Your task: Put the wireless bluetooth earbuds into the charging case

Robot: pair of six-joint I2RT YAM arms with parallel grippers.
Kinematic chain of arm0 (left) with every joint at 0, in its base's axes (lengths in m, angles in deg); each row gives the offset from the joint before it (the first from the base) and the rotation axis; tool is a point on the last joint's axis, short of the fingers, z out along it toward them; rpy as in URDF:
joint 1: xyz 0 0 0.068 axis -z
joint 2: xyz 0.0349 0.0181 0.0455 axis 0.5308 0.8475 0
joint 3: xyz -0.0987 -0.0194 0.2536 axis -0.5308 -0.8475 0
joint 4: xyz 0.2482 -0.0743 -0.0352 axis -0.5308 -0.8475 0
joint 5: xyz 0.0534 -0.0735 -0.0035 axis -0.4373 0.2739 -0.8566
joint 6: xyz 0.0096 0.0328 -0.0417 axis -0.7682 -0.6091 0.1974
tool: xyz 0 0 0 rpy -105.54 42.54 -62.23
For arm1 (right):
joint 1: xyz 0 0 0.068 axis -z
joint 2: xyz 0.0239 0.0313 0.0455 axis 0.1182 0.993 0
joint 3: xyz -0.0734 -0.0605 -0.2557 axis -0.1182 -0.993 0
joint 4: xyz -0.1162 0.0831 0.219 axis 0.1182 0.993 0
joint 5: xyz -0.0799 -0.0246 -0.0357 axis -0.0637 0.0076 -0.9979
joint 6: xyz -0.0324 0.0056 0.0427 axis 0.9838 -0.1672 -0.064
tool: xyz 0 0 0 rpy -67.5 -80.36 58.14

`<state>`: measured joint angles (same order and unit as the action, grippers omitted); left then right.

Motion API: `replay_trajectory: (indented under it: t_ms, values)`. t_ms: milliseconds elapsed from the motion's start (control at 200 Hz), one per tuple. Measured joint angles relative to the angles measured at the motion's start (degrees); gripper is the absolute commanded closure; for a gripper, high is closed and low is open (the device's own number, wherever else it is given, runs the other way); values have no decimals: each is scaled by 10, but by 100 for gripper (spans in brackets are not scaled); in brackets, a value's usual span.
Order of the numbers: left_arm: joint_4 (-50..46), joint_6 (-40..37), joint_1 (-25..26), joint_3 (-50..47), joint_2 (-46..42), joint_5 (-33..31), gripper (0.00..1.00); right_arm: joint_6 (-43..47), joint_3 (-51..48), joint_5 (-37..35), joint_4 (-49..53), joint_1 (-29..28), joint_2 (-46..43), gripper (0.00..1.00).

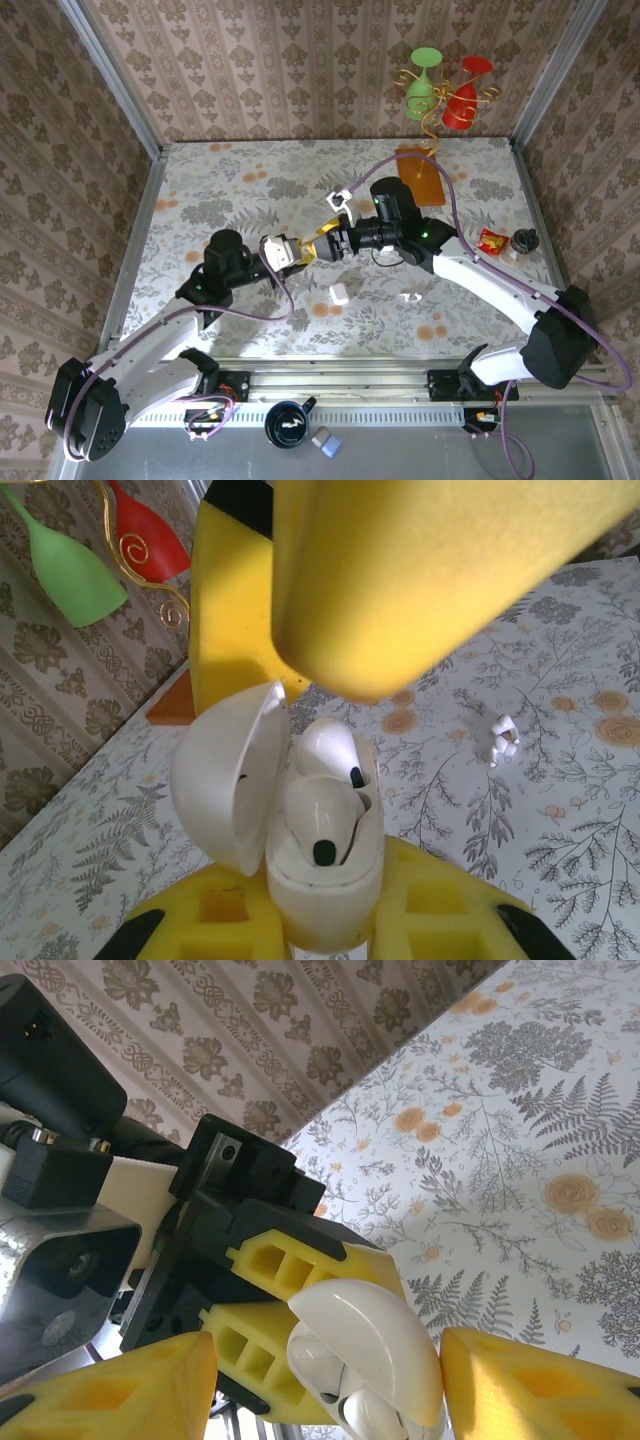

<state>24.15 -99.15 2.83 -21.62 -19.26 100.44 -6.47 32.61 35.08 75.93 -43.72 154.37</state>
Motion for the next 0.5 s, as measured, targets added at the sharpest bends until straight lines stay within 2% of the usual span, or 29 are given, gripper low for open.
replay_trajectory:
  t_ms: [360, 500]
  values:
    - [9, 14, -1, -11, -11, -9, 99, 8, -37, 16, -28, 7, -30, 43]
    - [10, 19, -2, -11, -11, -8, 99, 11, -42, 17, -33, 7, -39, 39]
